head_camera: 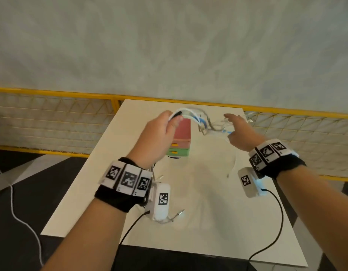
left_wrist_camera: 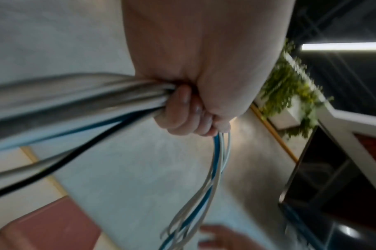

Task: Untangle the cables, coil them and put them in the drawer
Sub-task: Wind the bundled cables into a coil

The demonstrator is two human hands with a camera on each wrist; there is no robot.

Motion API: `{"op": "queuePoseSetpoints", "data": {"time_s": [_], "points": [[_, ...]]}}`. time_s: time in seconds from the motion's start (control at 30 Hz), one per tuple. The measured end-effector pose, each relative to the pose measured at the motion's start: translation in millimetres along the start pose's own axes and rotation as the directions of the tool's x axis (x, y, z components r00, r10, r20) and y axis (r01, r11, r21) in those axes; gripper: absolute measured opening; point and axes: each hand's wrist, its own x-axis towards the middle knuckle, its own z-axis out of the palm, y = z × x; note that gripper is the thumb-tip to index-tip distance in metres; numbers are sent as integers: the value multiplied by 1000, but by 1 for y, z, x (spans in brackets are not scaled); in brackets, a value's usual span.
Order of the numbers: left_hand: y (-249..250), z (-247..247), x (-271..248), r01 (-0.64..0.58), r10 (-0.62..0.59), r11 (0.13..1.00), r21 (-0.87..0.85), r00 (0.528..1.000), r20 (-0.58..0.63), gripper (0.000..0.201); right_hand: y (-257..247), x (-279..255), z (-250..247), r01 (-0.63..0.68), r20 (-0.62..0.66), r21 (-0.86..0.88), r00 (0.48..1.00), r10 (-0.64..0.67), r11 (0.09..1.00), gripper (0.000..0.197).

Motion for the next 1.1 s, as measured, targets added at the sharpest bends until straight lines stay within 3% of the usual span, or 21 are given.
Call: {"op": "queuePoseSetpoints", "data": {"time_s": [0.07,0.13,0.23,0.33,0.47,0.57,0.63,0.77,0.87,0.93,1.0,1.03,1.1], "points": [[-4,25,3,21,-43,990,141,987,157,28,-14,-18,-2,152,12,76,988,-153,985,78],[-10,50,3,51,-100,982,184,958,270,25,-34,-38,7,321,37,122,944,-328,939,86],[-11,76,-1,39,-116,972,232,938,326,45,-52,-52,40,384,77,208,910,-407,900,98],[-8,82,-2,23,-92,984,177,915,393,45,-55,-56,67,319,-26,270,946,-324,908,87],[-18,76,4,101,-124,992,74,869,478,28,-60,-53,76,294,-107,82,953,-284,952,58],[-27,67,2,208,-123,971,-119,859,496,28,-62,-47,70,317,-105,-91,940,-326,944,44],[-35,59,-6,271,-110,934,-234,838,534,33,-52,-41,59,249,-130,-64,958,-256,966,37],[-62,54,-26,253,-124,957,-143,802,585,22,-19,-36,42,-17,-209,264,975,74,964,32],[-70,62,-31,227,-189,974,-7,826,531,25,-6,-40,44,-103,-120,84,986,113,991,29],[-65,68,-28,176,-191,982,74,869,456,29,-9,-47,49,-70,-116,-171,992,50,983,57],[-52,73,-20,85,-139,986,143,894,426,35,-21,-52,56,94,-139,-347,979,-151,933,86],[-45,77,-15,28,-108,982,184,891,440,34,-30,-53,61,215,-125,-408,949,-288,887,89],[-29,80,-5,-86,-52,960,268,881,471,30,-42,-54,74,414,-117,-420,858,-500,808,70]]}}
